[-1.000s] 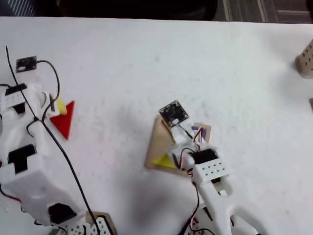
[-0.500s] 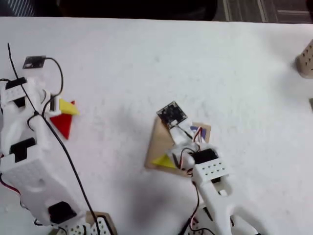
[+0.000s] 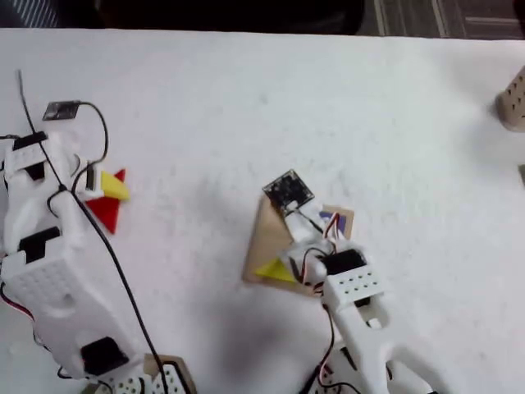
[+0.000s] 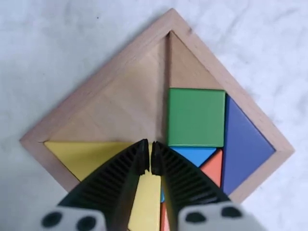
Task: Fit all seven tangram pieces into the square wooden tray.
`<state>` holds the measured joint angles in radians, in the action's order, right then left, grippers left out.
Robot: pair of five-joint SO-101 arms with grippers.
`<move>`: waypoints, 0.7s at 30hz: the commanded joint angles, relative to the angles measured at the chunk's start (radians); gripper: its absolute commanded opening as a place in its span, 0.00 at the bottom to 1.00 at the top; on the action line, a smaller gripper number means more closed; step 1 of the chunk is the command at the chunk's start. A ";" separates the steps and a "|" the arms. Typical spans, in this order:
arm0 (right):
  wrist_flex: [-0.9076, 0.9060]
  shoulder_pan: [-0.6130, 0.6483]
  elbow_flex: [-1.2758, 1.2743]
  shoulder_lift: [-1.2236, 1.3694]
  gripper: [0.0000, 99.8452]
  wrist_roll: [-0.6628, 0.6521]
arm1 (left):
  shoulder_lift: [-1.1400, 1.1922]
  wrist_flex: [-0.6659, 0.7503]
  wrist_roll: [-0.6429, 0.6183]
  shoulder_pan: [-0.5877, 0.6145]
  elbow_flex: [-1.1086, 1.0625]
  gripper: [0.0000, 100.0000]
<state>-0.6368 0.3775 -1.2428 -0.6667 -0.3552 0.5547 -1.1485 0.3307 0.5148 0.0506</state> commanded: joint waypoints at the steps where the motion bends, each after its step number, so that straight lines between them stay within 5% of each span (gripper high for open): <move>1: -0.005 0.002 0.026 0.001 0.02 -0.012 | 0.002 0.020 0.040 -0.025 0.046 0.37; 21: -0.004 0.002 0.026 0.001 0.02 -0.012 | 0.001 0.021 0.097 -0.074 0.048 0.21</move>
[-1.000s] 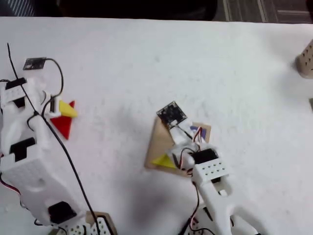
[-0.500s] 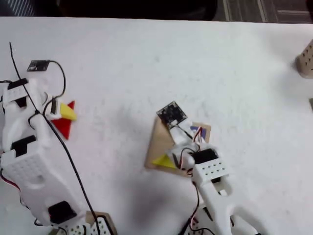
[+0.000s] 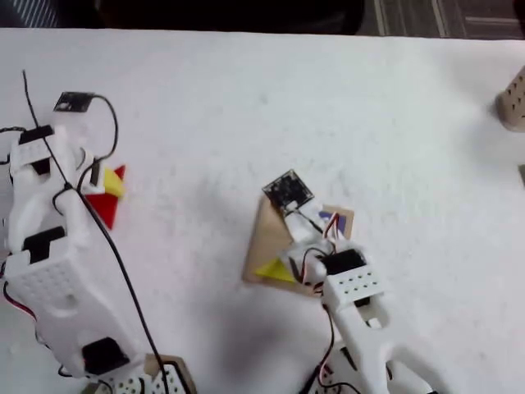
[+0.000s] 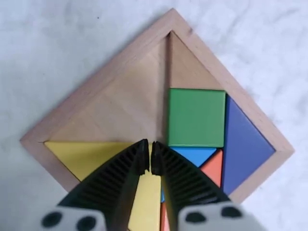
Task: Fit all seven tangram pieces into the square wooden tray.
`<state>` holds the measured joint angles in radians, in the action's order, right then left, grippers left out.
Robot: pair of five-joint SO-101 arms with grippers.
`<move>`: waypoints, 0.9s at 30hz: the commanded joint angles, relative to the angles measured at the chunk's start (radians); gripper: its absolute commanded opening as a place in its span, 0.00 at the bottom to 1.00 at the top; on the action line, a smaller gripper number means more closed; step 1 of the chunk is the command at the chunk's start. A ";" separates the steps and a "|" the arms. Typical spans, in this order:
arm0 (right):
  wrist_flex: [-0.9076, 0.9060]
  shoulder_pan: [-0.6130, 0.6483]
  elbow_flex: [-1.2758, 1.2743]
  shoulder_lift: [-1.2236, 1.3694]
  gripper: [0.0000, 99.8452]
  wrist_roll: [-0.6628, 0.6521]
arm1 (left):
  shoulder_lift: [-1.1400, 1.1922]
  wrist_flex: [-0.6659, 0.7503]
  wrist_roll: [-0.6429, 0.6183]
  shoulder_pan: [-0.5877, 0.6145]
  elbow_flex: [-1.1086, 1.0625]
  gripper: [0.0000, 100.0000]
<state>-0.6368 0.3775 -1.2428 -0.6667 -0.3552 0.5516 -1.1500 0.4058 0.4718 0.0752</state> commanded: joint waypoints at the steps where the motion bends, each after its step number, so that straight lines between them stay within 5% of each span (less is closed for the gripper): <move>1: -0.004 0.002 0.026 0.001 0.02 -0.012 | 0.004 0.023 0.021 -0.031 0.023 0.21; 21: -0.007 0.001 0.026 -0.002 0.02 -0.012 | -0.131 -0.169 0.017 -0.108 0.038 0.21; 27: -0.008 -0.001 0.026 -0.005 0.02 -0.012 | -0.137 -0.186 -0.087 -0.125 0.048 0.21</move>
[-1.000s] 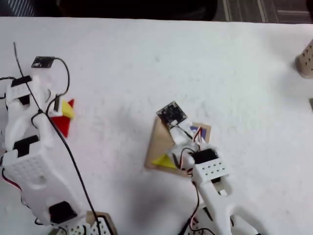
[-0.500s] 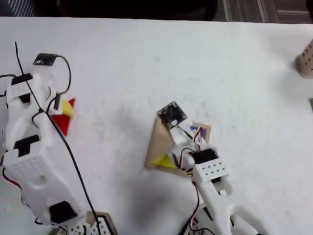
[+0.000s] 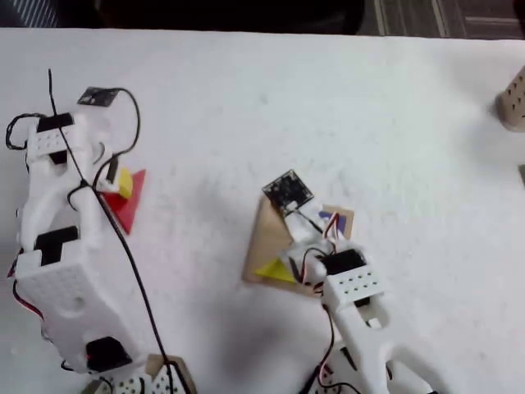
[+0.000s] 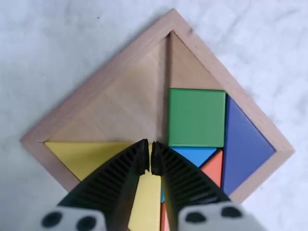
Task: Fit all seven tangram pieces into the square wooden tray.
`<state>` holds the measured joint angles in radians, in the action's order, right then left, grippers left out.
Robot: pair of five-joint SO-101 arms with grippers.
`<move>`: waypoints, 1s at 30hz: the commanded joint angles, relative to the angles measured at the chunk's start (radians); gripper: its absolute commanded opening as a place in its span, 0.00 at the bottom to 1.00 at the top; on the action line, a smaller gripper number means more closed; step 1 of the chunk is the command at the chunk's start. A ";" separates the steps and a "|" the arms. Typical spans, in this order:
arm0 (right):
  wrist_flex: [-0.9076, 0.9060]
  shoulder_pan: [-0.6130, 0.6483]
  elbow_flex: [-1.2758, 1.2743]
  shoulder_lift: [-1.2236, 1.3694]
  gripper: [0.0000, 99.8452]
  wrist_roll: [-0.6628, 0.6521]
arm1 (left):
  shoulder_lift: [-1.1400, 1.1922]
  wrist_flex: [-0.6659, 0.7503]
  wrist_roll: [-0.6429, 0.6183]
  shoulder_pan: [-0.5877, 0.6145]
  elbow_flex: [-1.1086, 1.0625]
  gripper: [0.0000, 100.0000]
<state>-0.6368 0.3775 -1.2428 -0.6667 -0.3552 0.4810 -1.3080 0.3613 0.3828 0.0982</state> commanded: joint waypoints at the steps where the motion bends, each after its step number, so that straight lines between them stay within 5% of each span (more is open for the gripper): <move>1: -0.008 -0.001 0.026 -0.005 0.02 -0.012 | -0.068 -0.038 -0.043 -0.041 0.025 0.21; 30: -0.008 -0.007 0.028 -0.008 0.02 -0.012 | -0.166 -0.170 -0.048 -0.223 -0.078 0.21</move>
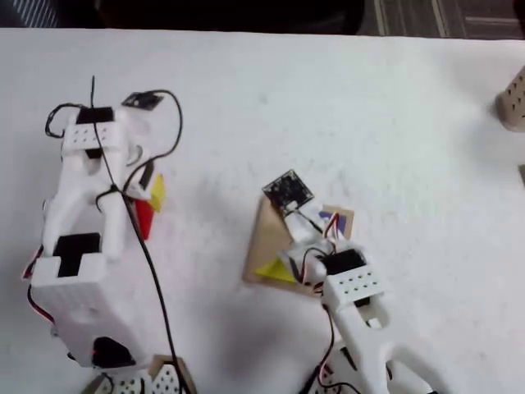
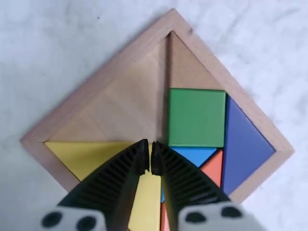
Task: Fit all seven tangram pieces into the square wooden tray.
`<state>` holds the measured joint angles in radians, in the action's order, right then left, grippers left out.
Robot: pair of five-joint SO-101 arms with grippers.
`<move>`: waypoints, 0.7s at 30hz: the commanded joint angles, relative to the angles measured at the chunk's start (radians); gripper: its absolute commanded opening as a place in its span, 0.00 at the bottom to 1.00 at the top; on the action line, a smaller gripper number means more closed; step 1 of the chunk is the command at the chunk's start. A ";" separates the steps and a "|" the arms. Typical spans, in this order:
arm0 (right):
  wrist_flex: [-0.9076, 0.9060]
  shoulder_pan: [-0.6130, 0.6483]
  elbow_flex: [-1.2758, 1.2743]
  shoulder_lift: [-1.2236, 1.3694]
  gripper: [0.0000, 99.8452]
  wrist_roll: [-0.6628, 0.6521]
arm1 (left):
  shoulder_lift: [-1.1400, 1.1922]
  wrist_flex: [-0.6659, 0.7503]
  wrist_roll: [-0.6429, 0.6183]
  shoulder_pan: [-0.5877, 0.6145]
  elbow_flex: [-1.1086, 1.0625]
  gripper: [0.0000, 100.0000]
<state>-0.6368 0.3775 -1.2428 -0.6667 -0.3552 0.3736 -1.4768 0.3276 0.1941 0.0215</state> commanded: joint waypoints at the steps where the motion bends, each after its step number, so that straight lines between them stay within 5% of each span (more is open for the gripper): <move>1: -0.008 -0.007 0.028 -0.008 0.02 -0.012 | -0.059 0.011 -0.014 -0.035 -0.011 0.21; 8: -0.008 -0.008 0.028 -0.008 0.02 -0.012 | -0.059 0.147 -0.009 -0.035 -0.121 0.02; 21: -0.012 -0.160 0.029 -0.054 0.02 -0.012 | -0.070 0.098 0.003 -0.035 -0.038 0.02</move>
<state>-0.6368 0.2639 -1.2428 -0.6697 -0.3567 0.3644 -1.3357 0.3261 0.1741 -0.1074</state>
